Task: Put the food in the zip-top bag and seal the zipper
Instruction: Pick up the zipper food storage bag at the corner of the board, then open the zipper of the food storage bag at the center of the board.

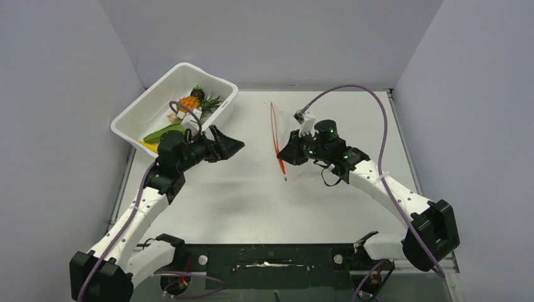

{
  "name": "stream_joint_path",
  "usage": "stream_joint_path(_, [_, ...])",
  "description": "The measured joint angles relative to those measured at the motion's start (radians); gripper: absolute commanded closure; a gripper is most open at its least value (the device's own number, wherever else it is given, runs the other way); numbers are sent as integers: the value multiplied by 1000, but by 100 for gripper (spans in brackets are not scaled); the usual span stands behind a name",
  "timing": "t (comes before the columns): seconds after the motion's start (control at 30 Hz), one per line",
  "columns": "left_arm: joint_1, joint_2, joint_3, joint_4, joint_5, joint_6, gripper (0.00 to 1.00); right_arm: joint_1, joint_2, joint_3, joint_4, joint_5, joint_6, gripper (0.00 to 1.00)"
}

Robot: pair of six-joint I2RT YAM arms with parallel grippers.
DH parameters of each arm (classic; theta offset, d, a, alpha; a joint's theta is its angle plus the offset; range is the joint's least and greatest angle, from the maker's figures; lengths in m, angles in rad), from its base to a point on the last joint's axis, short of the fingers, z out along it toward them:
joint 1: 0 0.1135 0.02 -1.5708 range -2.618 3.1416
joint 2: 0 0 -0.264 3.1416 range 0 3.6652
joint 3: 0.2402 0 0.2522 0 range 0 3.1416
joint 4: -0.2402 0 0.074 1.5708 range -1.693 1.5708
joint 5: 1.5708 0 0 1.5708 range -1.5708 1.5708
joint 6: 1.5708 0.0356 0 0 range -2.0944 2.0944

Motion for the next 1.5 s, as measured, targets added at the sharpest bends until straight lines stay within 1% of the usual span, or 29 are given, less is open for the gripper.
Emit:
stream_joint_path(0.13, [0, 24, -8, 40, 29, -43, 18, 74, 0, -9, 46, -6, -5, 100])
stream_joint_path(0.2, [0, 39, -17, 67, 45, -72, 28, 95, 0, -9, 74, -9, -5, 100])
stream_joint_path(0.43, [-4, 112, -22, 102, 67, -150, 32, 160, 6, -9, 142, -15, -3, 100])
stream_joint_path(0.6, [-5, 133, -13, 117, 80, -177, 40, 204, 31, -9, 163, -14, -1, 100])
stream_joint_path(0.67, [-5, 138, -13, 129, 88, -186, 42, 210, 42, -9, 172, -14, 2, 100])
stream_joint_path(0.77, [-5, 158, -13, 158, 108, -201, 50, 217, 54, -8, 180, -14, 3, 100])
stream_joint_path(0.9, [-5, 200, -13, 192, 136, -216, 54, 220, 73, -8, 183, -13, 3, 100])
stream_joint_path(0.97, [-5, 216, -13, 199, 141, -215, 59, 224, 82, -6, 185, -13, 3, 100])
stream_joint_path(1.0, [-5, 223, -13, 201, 143, -215, 63, 225, 84, -6, 185, -13, 3, 100])
stream_joint_path(1.13, [-5, 237, -13, 206, 146, -213, 85, 229, 95, -3, 187, -14, 3, 100])
stream_joint_path(1.23, [-5, 238, -13, 206, 145, -205, 99, 230, 96, -3, 187, -13, 3, 100])
stream_joint_path(1.43, [-5, 238, -13, 202, 143, -180, 100, 230, 96, -3, 187, -11, 2, 100])
stream_joint_path(1.47, [-5, 238, -13, 202, 143, -178, 100, 230, 96, -3, 188, -11, 3, 99])
stream_joint_path(1.5, [-5, 238, -13, 202, 143, -175, 100, 230, 96, -3, 188, -10, 3, 93])
